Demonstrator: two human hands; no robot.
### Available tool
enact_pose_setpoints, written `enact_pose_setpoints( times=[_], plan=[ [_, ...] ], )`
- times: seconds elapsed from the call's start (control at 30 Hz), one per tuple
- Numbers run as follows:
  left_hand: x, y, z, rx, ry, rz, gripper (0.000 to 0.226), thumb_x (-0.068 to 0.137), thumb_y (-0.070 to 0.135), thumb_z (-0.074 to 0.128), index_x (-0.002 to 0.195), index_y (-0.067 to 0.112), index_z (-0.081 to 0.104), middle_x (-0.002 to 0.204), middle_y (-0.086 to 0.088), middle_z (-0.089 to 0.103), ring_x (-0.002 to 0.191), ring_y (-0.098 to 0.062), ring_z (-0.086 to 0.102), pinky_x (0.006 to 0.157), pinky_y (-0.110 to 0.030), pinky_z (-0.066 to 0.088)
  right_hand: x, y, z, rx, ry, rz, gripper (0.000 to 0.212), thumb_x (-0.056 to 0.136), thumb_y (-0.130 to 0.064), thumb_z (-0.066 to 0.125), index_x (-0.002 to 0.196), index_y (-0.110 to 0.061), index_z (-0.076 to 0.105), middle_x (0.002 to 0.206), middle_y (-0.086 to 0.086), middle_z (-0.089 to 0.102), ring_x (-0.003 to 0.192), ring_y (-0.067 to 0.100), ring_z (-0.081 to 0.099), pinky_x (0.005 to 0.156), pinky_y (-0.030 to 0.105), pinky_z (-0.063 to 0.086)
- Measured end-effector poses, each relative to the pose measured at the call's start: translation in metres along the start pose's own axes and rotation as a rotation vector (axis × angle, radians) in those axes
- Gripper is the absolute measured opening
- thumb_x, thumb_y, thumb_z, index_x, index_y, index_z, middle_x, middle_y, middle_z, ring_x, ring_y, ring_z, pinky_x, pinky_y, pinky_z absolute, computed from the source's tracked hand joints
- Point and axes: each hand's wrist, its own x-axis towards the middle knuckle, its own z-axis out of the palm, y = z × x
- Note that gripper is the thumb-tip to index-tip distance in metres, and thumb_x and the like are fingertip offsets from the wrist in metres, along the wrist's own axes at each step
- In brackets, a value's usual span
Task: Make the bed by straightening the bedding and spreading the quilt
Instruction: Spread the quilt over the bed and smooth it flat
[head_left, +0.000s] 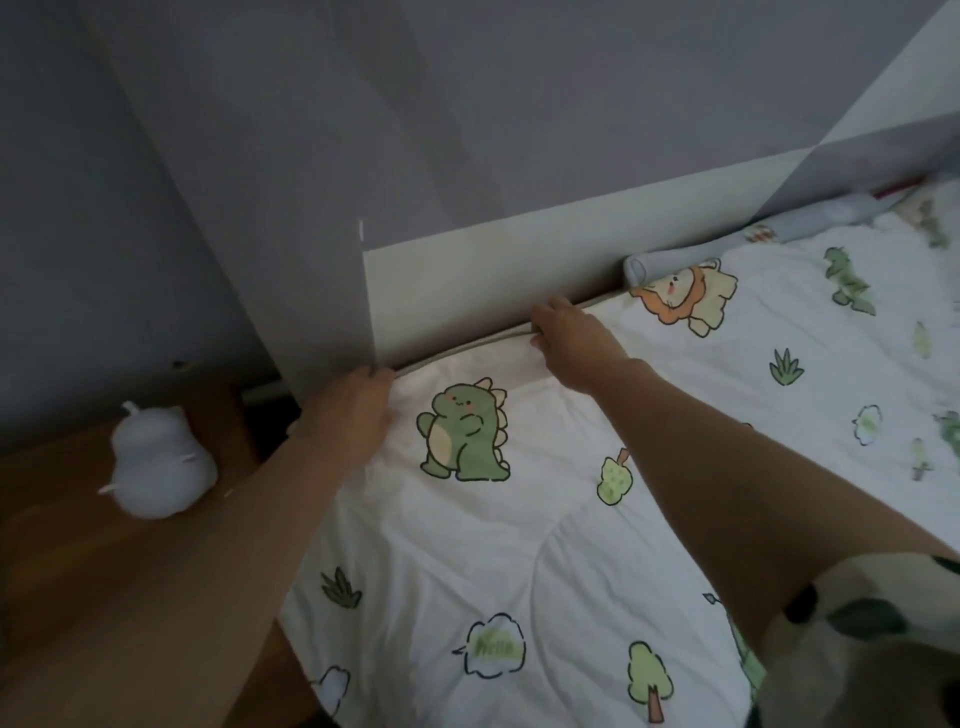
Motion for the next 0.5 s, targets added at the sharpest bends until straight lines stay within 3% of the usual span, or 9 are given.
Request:
enact_pose_setpoints(
  times=[0.13, 0.2, 0.4, 0.5],
  plan=[
    [0.001, 0.010, -0.005, 0.226, 0.091, -0.040, 0.021, 0.093, 0.006, 0.042, 0.112, 0.013, 0.050, 0.115, -0.008, 0.056, 0.107, -0.026, 0.058, 0.079, -0.036, 0.051, 0.005, -0.002, -0.005, 0.013, 0.061, -0.038, 0.011, 0.095, -0.012, 0.050, 0.104, -0.006, 0.050, 0.107, 0.017, 0.048, 0.089, 0.038, 0.055, 0.066, 0.039, 0.039],
    [0.002, 0.016, -0.006, 0.279, 0.111, -0.054, 0.020, 0.095, 0.008, 0.041, 0.111, 0.013, 0.051, 0.114, -0.007, 0.057, 0.106, -0.025, 0.058, 0.077, -0.035, 0.052, 0.006, 0.000, -0.004, 0.033, 0.047, -0.059, 0.011, 0.096, -0.012, 0.048, 0.106, -0.007, 0.049, 0.107, 0.016, 0.047, 0.087, 0.038, 0.055, 0.068, 0.041, 0.043],
    [0.008, 0.032, -0.007, 0.234, 0.070, 0.019, 0.019, 0.095, 0.008, 0.043, 0.113, 0.012, 0.046, 0.117, -0.010, 0.054, 0.108, -0.026, 0.054, 0.080, -0.035, 0.050, -0.005, 0.016, 0.002, 0.077, -0.024, -0.100, 0.022, 0.093, -0.008, 0.049, 0.115, -0.006, 0.050, 0.115, 0.016, 0.046, 0.093, 0.039, 0.056, 0.080, 0.049, 0.048],
    [0.005, 0.037, -0.008, 0.211, 0.074, 0.032, 0.036, 0.089, 0.005, 0.048, 0.124, 0.011, 0.040, 0.122, -0.010, 0.049, 0.112, -0.026, 0.049, 0.081, -0.034, 0.049, -0.011, 0.018, -0.002, 0.094, 0.010, -0.141, 0.033, 0.092, -0.005, 0.051, 0.125, -0.009, 0.048, 0.123, 0.013, 0.045, 0.096, 0.037, 0.057, 0.078, 0.049, 0.049]
  ],
)
